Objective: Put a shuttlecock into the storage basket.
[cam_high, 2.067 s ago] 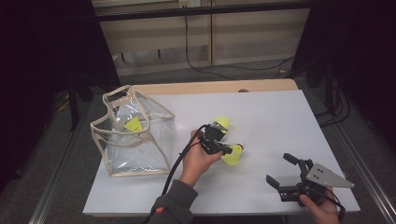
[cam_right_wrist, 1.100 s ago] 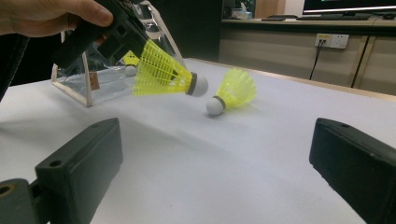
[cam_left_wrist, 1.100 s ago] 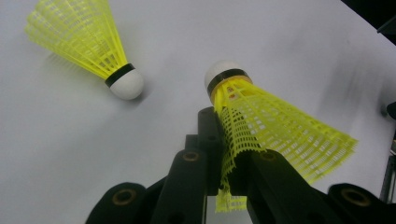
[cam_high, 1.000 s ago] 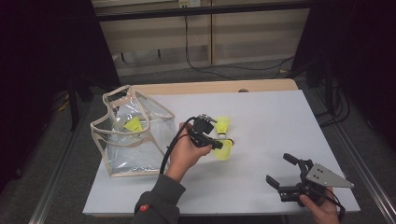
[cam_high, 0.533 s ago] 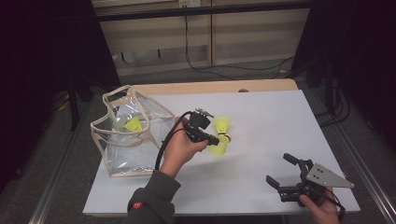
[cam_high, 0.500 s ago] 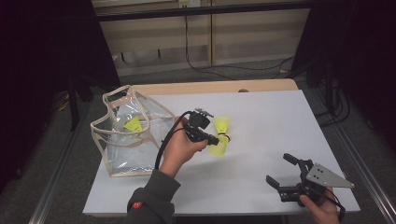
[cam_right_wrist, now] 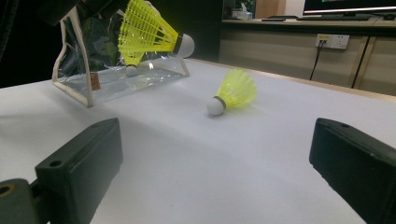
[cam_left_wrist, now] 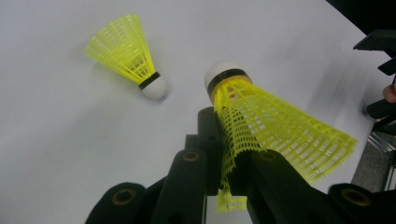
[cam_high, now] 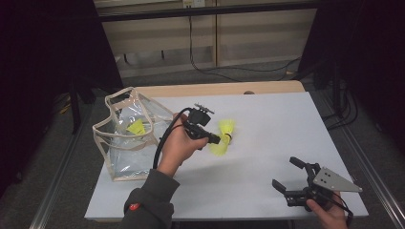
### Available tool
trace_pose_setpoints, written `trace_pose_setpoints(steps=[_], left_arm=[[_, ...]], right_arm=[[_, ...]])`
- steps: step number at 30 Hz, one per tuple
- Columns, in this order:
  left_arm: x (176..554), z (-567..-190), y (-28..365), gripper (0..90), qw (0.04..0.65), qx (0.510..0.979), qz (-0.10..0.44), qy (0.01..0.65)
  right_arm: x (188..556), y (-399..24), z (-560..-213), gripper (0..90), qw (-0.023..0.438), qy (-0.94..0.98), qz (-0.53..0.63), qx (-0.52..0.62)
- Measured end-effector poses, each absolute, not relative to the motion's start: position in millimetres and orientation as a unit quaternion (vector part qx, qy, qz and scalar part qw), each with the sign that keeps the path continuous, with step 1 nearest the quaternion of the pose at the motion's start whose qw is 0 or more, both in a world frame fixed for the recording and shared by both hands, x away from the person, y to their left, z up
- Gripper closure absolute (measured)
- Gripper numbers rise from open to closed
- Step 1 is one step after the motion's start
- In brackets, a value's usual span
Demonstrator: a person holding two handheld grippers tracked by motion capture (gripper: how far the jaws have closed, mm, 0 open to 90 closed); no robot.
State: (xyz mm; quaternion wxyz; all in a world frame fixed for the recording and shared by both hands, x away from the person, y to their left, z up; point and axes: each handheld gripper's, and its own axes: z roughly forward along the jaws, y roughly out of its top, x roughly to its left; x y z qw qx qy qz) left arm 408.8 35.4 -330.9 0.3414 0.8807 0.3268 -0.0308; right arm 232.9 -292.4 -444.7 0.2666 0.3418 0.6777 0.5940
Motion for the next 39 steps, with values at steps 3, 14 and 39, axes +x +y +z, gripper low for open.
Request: trace_pose_setpoints(steps=[3,14,39], left_arm=[[409.6,-326.5,37.3,87.5,0.339,0.880,-0.027,0.331],[411.0,-307.1,40.9,87.4,0.339,0.879,-0.029,0.333],[416.5,-272.5,55.7,87.6,0.335,0.875,-0.024,0.348]], right_arm=[[232.9,-292.8,-444.7,2.8,0.266,0.678,0.594,0.342],[232.8,-292.4,-444.4,2.8,0.267,0.678,0.594,0.342],[232.0,-291.8,-443.8,2.8,0.266,0.677,0.595,0.343]])
